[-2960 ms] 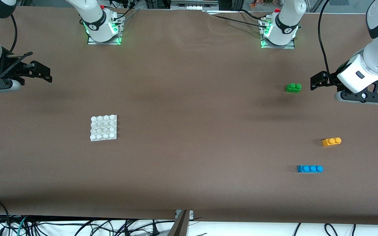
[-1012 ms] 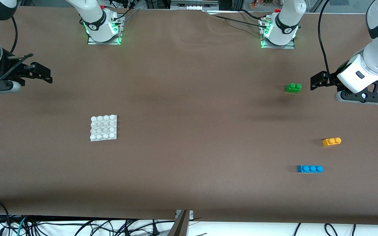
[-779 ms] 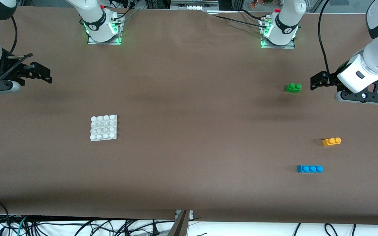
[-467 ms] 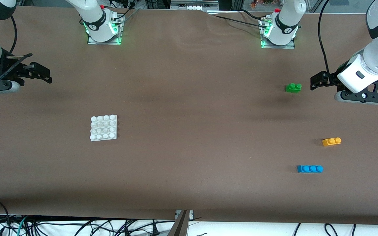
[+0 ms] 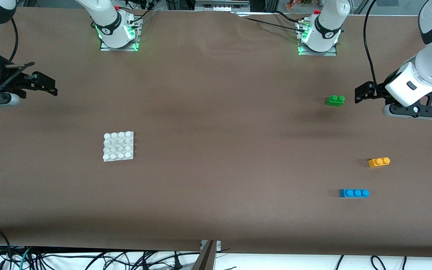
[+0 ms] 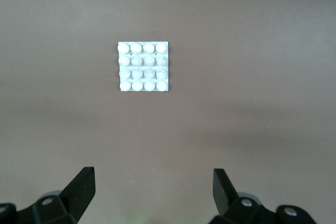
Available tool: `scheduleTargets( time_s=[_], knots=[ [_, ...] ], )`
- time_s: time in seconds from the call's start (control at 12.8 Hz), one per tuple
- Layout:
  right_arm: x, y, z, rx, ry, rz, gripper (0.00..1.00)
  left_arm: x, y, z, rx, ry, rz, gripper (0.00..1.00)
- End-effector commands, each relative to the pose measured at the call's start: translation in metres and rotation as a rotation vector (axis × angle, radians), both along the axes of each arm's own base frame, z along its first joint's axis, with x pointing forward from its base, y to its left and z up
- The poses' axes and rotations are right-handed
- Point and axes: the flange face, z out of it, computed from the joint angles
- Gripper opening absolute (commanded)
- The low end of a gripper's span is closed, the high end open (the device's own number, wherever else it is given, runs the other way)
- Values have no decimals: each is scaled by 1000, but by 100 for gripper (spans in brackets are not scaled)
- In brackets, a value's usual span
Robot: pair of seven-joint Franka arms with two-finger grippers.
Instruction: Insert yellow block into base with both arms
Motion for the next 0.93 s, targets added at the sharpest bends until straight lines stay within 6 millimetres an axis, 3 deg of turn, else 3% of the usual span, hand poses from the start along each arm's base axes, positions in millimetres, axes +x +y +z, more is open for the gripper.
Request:
scheduleTargets(
  time_s=[0.0, 0.47, 0.86],
  knots=[
    [3, -3, 7, -10, -9, -5, 99, 3, 1, 7, -24, 4, 0, 100],
    [4, -3, 5, -10, -4, -7, 99, 3, 2, 7, -24, 4, 1, 100],
    [17, 2, -26, -22, 44, -1, 99, 3, 2, 7, -24, 4, 0, 100]
  ],
)
